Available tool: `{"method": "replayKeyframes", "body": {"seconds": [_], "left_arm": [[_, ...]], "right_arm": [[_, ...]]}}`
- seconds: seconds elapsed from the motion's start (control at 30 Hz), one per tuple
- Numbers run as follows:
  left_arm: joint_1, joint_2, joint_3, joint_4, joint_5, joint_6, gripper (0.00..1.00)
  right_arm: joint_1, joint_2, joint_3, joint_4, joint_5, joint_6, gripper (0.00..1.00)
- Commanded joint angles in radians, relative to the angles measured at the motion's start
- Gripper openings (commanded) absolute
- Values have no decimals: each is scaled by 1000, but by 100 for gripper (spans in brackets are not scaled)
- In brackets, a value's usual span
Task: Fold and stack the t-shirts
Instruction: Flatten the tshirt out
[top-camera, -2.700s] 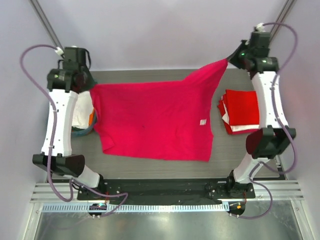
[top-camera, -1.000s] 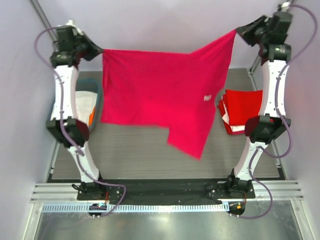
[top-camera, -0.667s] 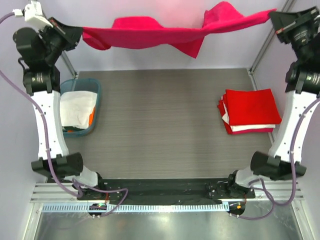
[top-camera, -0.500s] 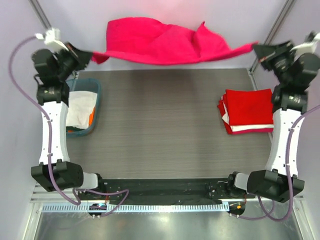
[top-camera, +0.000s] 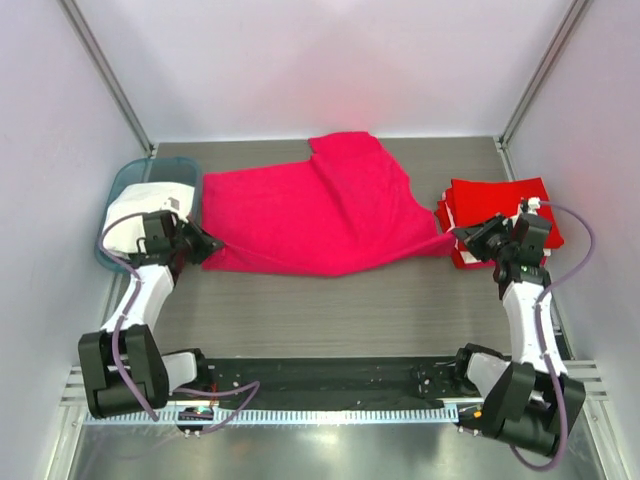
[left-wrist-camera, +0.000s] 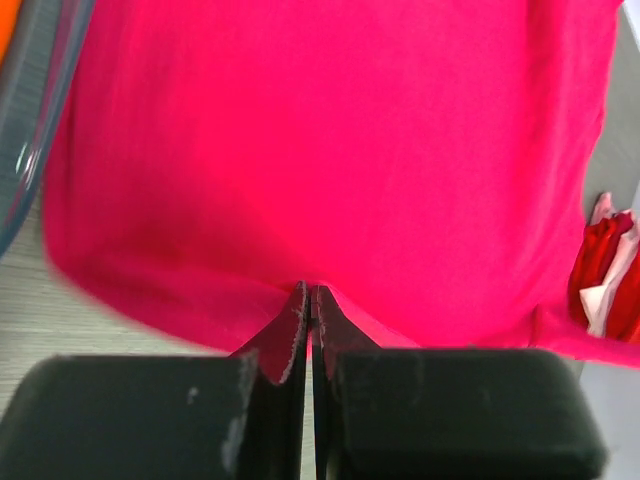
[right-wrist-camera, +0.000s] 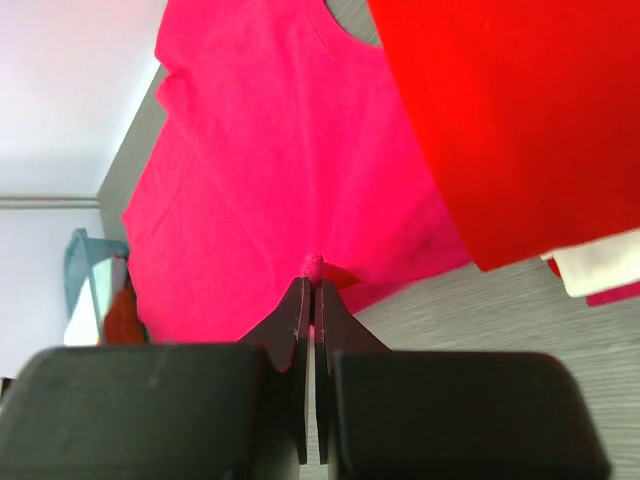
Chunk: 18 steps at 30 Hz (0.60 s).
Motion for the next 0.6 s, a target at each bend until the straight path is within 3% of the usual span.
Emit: {"method": "replayKeyframes", "body": {"seconds": [0.0,0.2,0.27,0.3,0.5,0.57], "left_arm": [[-2,-73,-74,124,8,-70,0],[-2,-199,-196,61,1,-138,0],[-2,-279,-223,12,-56,-151,0],[-1,-410,-261,-82,-111,-175,0],[-7,-667,-335,-150,-141,-263,0],[-5,-704,-329,-230,-239,-313,0]], "right_arm": [[-2,-94,-59,-12,23,-113,1],[-2,-293,-139,-170,58,-179,1],[0,-344,-157,-187,54,-148,1],[0,-395,-162,-172,69,-115,1],[14,-304,-102,-152,115,-156,1],[55,-286,-82,-120,156,-154,1]]}}
